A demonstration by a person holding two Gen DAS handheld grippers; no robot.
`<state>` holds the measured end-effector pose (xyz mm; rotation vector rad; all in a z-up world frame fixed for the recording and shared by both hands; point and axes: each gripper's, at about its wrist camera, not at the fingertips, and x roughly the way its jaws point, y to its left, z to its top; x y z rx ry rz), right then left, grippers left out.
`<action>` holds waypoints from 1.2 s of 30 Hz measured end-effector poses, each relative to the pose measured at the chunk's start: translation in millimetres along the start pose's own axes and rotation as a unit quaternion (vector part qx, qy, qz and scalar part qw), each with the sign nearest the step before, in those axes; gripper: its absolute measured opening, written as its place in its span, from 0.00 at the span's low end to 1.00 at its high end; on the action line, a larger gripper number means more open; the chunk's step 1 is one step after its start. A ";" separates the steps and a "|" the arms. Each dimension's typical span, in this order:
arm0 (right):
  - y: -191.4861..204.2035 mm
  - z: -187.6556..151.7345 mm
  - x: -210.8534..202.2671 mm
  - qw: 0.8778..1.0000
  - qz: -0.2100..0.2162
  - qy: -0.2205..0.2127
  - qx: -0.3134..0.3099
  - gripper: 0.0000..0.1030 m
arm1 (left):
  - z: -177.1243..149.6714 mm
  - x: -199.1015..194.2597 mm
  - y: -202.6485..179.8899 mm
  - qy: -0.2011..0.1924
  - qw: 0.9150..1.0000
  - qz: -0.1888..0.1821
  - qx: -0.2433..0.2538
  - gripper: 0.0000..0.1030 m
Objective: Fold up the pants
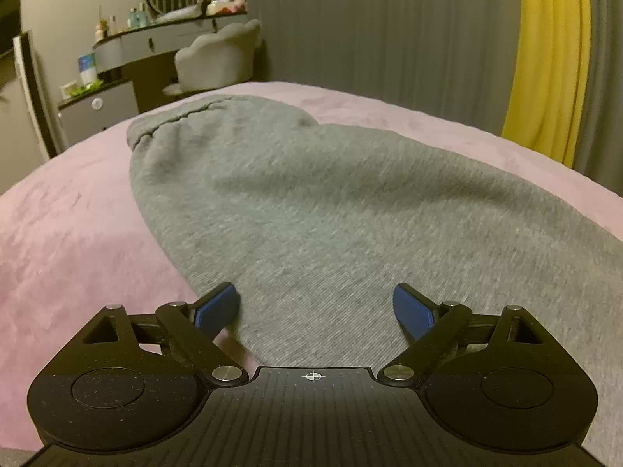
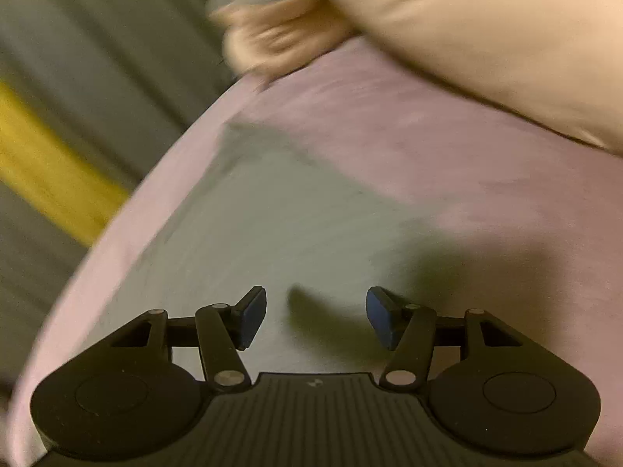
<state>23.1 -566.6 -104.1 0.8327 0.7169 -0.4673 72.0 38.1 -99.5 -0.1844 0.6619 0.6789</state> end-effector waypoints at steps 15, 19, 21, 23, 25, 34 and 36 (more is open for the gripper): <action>-62.9 11.8 -3.8 0.991 0.073 0.036 0.104 0.66 | -5.2 -15.8 -7.7 -0.032 0.999 -0.025 0.018 0.87; -46.9 18.2 8.8 0.991 0.085 0.043 0.094 0.66 | -4.7 -21.5 -6.3 -0.040 0.997 -0.058 0.007 0.87; -44.2 18.9 14.5 0.991 0.083 0.037 0.095 0.66 | -5.0 -18.3 -9.0 -0.028 0.998 -0.064 0.011 0.87; -44.0 18.8 16.3 0.991 0.082 0.030 0.106 0.66 | -5.9 -15.2 -11.1 -0.016 0.997 -0.069 0.015 0.87; -42.6 19.1 16.0 0.990 0.084 0.023 0.110 0.59 | -7.6 -15.3 -12.6 -0.017 0.997 -0.068 0.018 0.87; -42.0 15.2 16.7 0.991 0.068 0.009 0.113 0.29 | -10.7 -14.9 -17.4 -0.012 0.997 -0.071 0.040 0.88; -34.5 16.2 16.1 0.994 0.054 0.010 0.093 0.30 | -11.1 -16.1 -17.8 -0.012 0.996 -0.073 0.044 0.88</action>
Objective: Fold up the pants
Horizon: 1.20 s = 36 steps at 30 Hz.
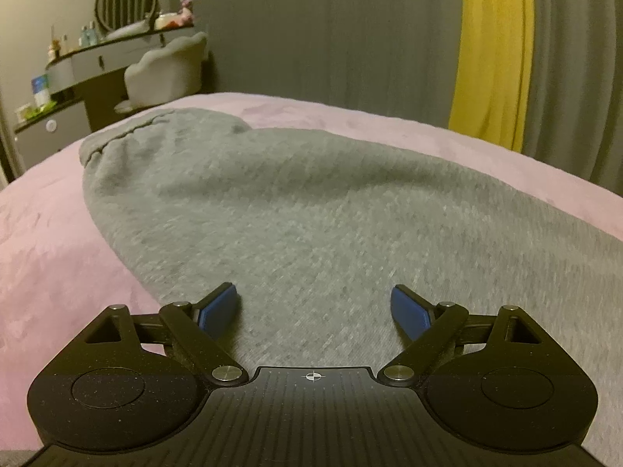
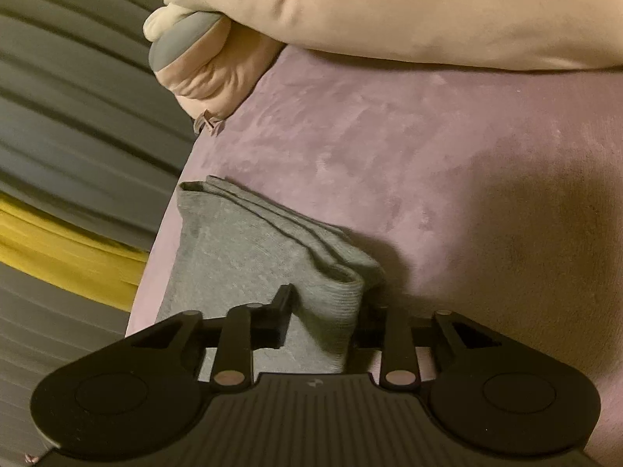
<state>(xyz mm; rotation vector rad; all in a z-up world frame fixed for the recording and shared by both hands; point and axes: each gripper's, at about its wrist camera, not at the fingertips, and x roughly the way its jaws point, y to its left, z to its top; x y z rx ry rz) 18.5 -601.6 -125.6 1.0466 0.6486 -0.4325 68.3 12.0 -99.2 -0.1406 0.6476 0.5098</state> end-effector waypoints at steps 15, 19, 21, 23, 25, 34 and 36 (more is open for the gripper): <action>204.5 -144.0 -48.8 0.862 0.075 -0.052 -0.499 0.10 | 3.2 -3.5 9.0 0.009 0.999 -0.028 -0.023 0.88; 211.0 -223.5 -47.5 0.821 0.149 0.021 -0.551 0.11 | 2.5 -6.0 12.7 0.011 0.998 -0.044 -0.032 0.88; 200.5 -258.0 -36.4 0.803 0.147 0.062 -0.574 0.11 | 1.6 -7.7 11.9 0.011 0.998 -0.054 -0.028 0.88; 187.2 -277.8 -18.9 0.796 0.124 0.131 -0.578 0.19 | 1.2 -9.3 9.1 0.014 0.997 -0.070 -0.020 0.88; 179.1 -279.1 -20.9 0.806 0.122 0.146 -0.561 0.24 | 0.8 -11.6 6.0 0.014 0.996 -0.093 -0.012 0.88; 129.3 -181.4 -21.7 0.913 0.064 0.181 -0.360 0.76 | 6.5 -32.1 -31.6 0.079 0.959 -0.268 0.045 0.88; 116.2 -172.7 -25.3 0.918 0.028 0.167 -0.358 0.76 | 9.1 -35.5 -47.6 0.091 0.947 -0.301 0.067 0.88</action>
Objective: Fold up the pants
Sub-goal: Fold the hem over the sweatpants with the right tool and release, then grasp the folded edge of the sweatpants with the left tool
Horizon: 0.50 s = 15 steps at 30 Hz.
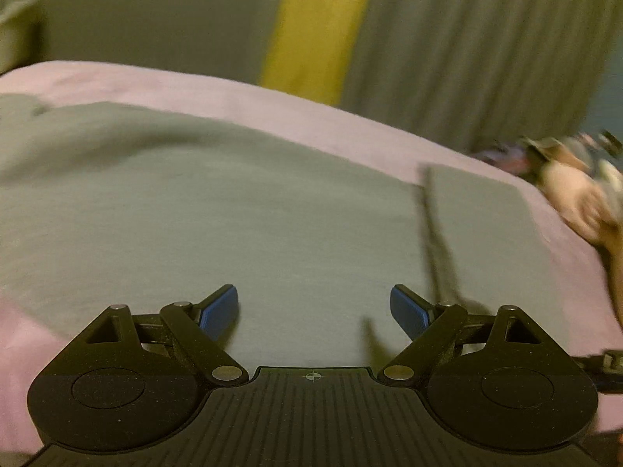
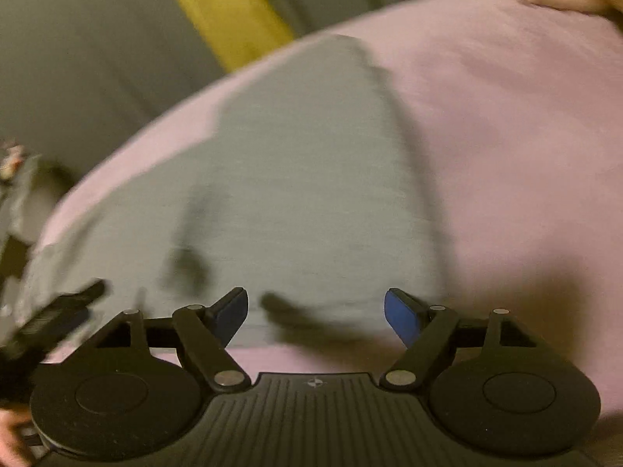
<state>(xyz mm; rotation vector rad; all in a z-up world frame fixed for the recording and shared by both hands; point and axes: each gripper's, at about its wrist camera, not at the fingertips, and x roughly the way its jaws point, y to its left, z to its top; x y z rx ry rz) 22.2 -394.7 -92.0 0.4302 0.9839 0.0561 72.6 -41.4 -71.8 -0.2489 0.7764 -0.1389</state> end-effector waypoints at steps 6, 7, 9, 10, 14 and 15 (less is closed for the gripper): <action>-14.1 4.0 -14.1 0.998 0.023 -0.029 0.042 0.85 | 28.8 38.9 -30.4 0.064 0.994 -0.081 -0.039 0.87; -15.2 3.6 -12.2 0.998 0.033 -0.033 0.048 0.86 | 33.7 49.4 -33.6 0.080 0.992 -0.087 -0.052 0.87; -25.8 2.3 -9.5 0.995 0.045 -0.043 0.074 0.87 | 39.3 70.3 -37.4 0.113 0.986 -0.094 -0.073 0.85; -28.4 6.3 -3.4 0.994 0.043 -0.043 0.094 0.87 | 40.5 83.2 -39.5 0.131 0.983 -0.097 -0.084 0.81; -45.4 8.3 9.7 0.985 0.064 -0.031 0.156 0.88 | 37.9 106.3 -49.2 0.141 0.981 -0.089 -0.104 0.74; -48.2 8.2 10.1 0.983 0.072 -0.034 0.164 0.89 | 38.6 109.2 -51.7 0.140 0.979 -0.096 -0.112 0.72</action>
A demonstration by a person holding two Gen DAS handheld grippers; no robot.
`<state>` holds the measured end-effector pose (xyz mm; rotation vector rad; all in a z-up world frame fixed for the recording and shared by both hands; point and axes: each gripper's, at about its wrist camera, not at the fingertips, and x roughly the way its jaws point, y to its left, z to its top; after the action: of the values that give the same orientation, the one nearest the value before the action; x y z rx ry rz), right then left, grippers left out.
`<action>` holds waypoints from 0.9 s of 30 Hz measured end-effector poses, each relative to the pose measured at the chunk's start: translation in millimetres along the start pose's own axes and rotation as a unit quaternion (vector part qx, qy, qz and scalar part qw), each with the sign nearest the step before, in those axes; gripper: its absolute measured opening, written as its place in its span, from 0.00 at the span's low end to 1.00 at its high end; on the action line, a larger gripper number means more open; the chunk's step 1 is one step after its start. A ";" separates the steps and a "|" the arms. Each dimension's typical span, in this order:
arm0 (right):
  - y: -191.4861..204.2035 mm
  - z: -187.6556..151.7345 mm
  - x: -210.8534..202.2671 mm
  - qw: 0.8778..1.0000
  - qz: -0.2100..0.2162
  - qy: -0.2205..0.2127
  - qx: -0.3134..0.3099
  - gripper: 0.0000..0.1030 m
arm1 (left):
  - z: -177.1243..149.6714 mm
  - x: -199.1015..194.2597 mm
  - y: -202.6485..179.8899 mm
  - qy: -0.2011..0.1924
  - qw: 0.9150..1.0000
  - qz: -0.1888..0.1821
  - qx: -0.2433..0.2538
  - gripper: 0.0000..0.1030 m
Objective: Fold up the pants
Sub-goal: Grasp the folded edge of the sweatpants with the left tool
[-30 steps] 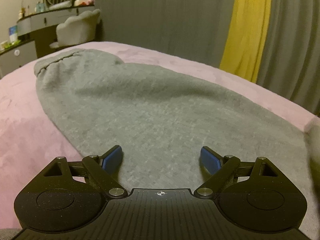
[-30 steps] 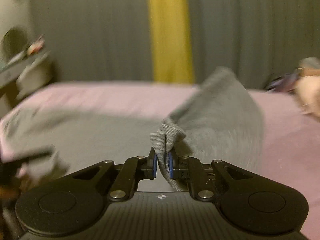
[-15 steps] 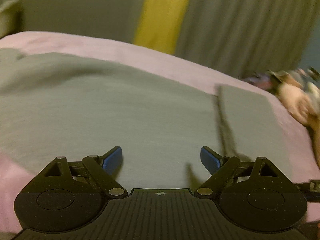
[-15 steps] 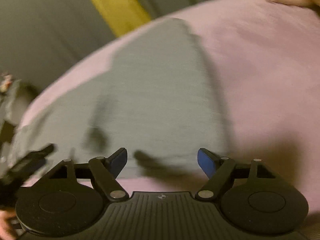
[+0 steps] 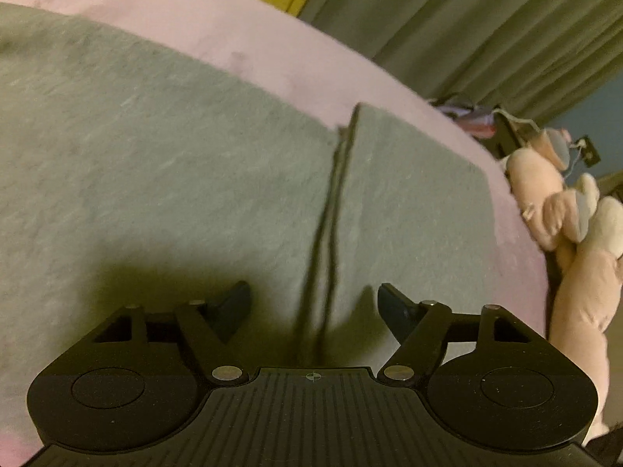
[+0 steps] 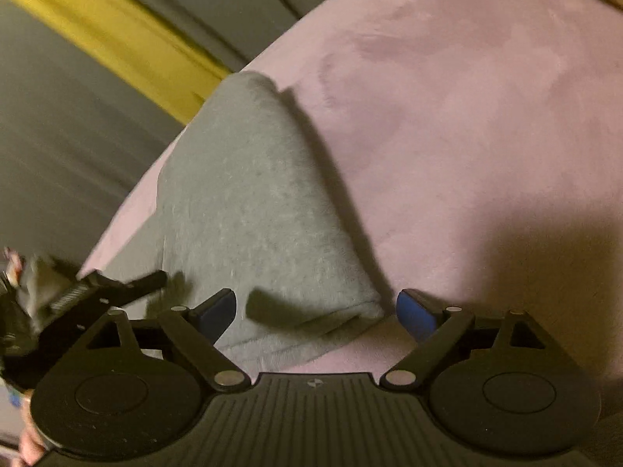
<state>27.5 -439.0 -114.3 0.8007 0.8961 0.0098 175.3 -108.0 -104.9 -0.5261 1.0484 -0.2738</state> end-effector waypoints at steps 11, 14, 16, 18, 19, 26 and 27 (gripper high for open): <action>9.4 -3.4 4.8 0.999 -0.002 0.002 -0.054 0.94 | -8.6 4.7 -15.8 -0.041 0.999 0.002 0.004 0.16; 6.6 -4.3 -1.4 0.999 0.013 -0.004 -0.046 0.94 | -13.8 -12.3 -22.5 -0.073 0.997 0.000 0.017 0.15; 4.3 -5.5 -5.5 0.999 0.020 -0.008 -0.041 0.94 | -13.5 -27.1 -24.1 -0.092 0.995 -0.002 0.032 0.15; 3.9 -5.5 -7.6 0.999 0.023 -0.012 -0.040 0.94 | -11.4 -41.4 -18.5 -0.104 0.994 0.001 0.042 0.15; 4.3 -5.4 -8.2 0.999 0.026 -0.014 -0.042 0.94 | -10.1 -48.5 -13.9 -0.108 0.993 0.008 0.043 0.15; 18.3 -9.7 -5.5 0.996 0.032 -0.006 -0.089 0.94 | -21.3 -92.6 35.9 -0.149 0.980 0.121 0.050 0.17; 20.8 -10.4 -5.1 0.995 0.032 -0.007 -0.098 0.94 | -24.7 -94.8 43.4 -0.150 0.979 0.132 0.041 0.16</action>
<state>23.4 -419.3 -101.6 0.6444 0.8415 0.1469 106.8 -35.0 -66.8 -0.3351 0.7966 -0.0009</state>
